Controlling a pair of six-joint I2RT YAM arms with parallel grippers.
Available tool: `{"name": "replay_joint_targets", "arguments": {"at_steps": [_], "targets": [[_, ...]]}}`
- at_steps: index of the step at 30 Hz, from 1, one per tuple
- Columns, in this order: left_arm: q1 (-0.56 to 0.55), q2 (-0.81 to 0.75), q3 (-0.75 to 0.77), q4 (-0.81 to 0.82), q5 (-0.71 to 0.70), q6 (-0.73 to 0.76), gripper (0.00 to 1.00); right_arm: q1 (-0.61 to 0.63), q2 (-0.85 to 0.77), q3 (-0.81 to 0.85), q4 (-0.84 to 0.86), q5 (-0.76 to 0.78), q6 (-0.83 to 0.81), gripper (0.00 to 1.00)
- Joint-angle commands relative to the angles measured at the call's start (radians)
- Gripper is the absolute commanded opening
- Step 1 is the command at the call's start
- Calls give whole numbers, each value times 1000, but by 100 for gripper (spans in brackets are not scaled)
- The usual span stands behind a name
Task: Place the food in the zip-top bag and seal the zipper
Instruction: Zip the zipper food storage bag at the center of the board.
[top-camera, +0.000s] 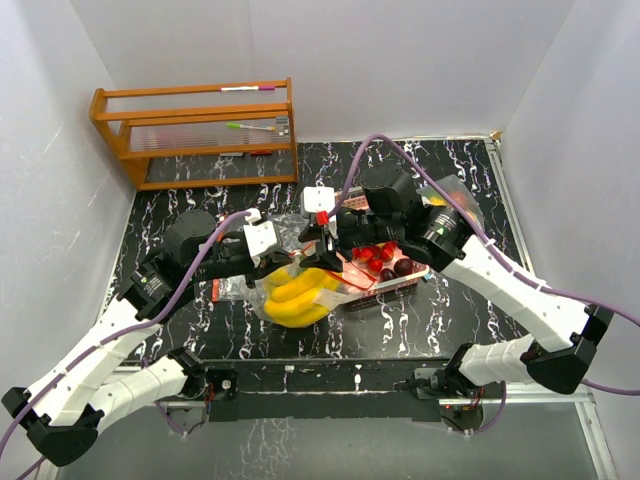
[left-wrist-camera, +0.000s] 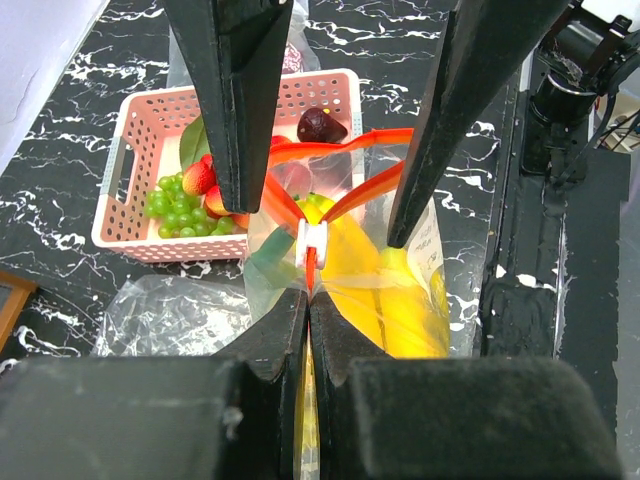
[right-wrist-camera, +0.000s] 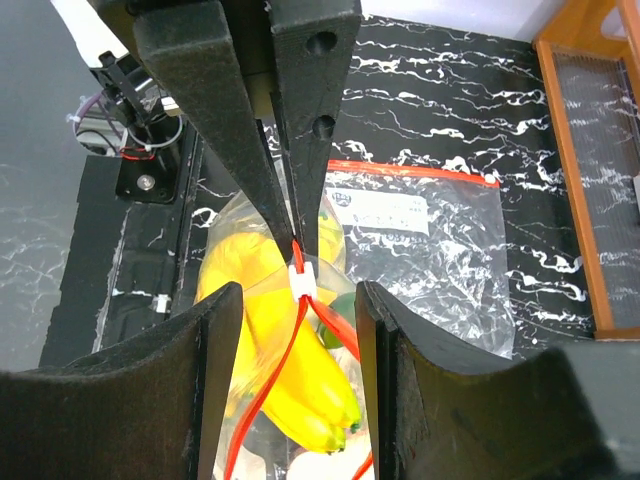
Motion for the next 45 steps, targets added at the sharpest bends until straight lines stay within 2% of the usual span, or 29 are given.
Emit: {"name": "replay_joint_targets", "arguments": {"at_steps": [1, 10, 16, 30, 36, 39, 45], "targets": [[1, -8, 41, 44, 36, 11, 0, 1, -33, 15, 36, -33, -26, 51], [1, -11, 32, 54, 30, 4, 0, 1, -21, 27, 31, -81, -44, 48], [1, -11, 31, 61, 29, 1, 0, 1, -12, 20, 52, -46, -25, 48], [1, -12, 24, 68, 30, 0, 0, 0, 10, 5, 82, -74, -13, 51], [1, -12, 22, 71, 28, -3, 0, 1, 1, 2, 95, -59, -5, 47], [1, -11, 21, 74, 30, -4, 0, 1, -3, -4, 106, -57, 1, 37], [1, -14, 19, 78, 28, -5, 0, 1, 12, 1, 83, -62, 11, 33]]}}
